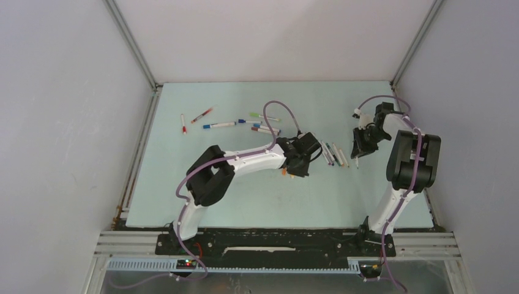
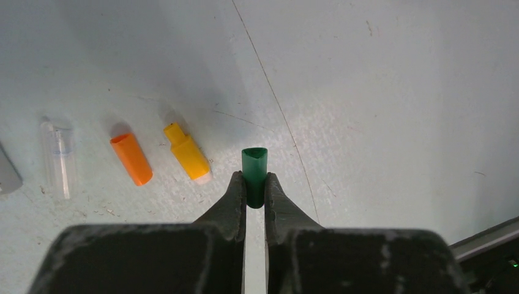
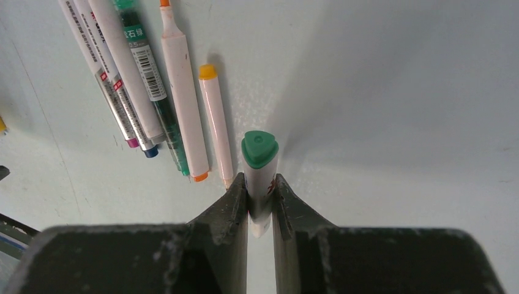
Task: Open the pen caps
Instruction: Place the pen at the center of the board.
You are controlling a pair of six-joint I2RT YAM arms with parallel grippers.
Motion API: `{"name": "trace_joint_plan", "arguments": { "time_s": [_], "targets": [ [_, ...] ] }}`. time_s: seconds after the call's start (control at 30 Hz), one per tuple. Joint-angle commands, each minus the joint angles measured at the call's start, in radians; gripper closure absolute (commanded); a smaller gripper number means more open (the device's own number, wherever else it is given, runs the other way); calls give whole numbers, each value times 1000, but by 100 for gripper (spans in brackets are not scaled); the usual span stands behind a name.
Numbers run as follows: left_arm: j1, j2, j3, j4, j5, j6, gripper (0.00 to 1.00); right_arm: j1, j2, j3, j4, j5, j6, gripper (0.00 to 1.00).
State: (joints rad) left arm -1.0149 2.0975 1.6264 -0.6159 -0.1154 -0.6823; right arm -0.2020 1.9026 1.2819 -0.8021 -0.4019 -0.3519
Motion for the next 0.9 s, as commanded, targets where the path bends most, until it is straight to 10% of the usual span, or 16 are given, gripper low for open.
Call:
{"name": "trace_joint_plan", "arguments": {
  "time_s": [0.0,0.87],
  "targets": [
    [8,17,55,-13,18,-17,91,8,10,38,-8,12,-9,83],
    [15,19,47,-20,38,-21,79,19,23,37,-16,12,-14,72]
  ]
}}
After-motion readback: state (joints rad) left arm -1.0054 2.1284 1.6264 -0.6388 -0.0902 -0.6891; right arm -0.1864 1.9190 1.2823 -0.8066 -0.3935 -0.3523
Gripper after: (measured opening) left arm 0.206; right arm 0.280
